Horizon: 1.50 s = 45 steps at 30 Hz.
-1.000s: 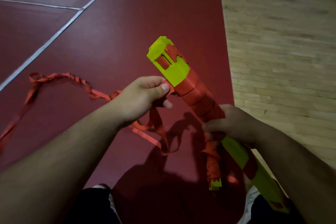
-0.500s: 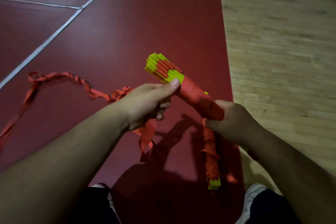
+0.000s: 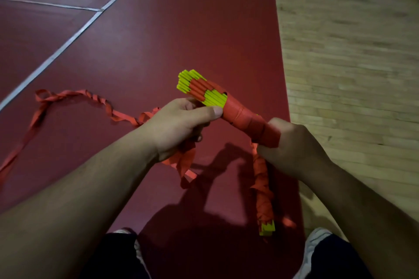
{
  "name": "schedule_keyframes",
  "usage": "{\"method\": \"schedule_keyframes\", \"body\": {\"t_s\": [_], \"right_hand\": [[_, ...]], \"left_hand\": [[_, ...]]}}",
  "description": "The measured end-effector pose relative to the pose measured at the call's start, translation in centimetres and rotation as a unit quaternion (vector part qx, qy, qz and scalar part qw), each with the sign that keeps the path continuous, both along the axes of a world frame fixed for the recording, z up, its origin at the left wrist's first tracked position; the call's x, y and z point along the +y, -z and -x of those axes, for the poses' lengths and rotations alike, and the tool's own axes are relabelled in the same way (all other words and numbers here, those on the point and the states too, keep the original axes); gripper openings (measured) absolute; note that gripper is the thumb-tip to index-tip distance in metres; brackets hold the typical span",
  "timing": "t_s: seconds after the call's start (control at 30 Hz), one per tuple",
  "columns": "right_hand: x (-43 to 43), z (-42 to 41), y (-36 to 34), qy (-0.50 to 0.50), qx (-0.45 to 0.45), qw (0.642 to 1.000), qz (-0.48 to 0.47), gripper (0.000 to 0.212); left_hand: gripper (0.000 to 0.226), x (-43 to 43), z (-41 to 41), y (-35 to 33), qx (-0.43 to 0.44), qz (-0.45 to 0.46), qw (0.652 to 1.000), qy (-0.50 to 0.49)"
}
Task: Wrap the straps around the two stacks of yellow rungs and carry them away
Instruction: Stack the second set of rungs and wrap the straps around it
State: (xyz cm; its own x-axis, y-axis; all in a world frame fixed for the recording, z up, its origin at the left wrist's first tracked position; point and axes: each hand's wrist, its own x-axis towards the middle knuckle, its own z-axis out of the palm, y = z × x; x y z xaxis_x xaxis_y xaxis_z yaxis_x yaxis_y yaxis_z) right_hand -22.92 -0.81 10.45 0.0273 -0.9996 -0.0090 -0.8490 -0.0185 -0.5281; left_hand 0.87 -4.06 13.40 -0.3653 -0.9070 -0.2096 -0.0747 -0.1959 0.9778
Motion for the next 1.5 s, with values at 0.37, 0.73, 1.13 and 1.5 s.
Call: {"method": "schedule_keyframes", "body": {"t_s": [0.37,0.73,1.13,1.5], "right_hand": [[0.1,0.0,0.2,0.011,-0.035,0.999,-0.001,0.026],[0.0,-0.6,0.0,0.027,-0.069,0.997,-0.003,0.024],[-0.1,0.1,0.4,-0.055,-0.017,0.996,-0.065,0.043],[-0.3,0.4,-0.9,-0.102,-0.121,0.977,-0.139,0.034]], "left_hand": [[0.035,0.4,-0.2,-0.3,-0.071,0.087,0.994,-0.001],[0.023,0.4,1.0,0.8,-0.038,0.115,0.993,-0.015],[0.058,0.7,1.2,0.7,-0.016,-0.003,0.995,-0.101],[0.058,0.7,0.7,0.7,-0.036,0.092,0.991,-0.091]]}}
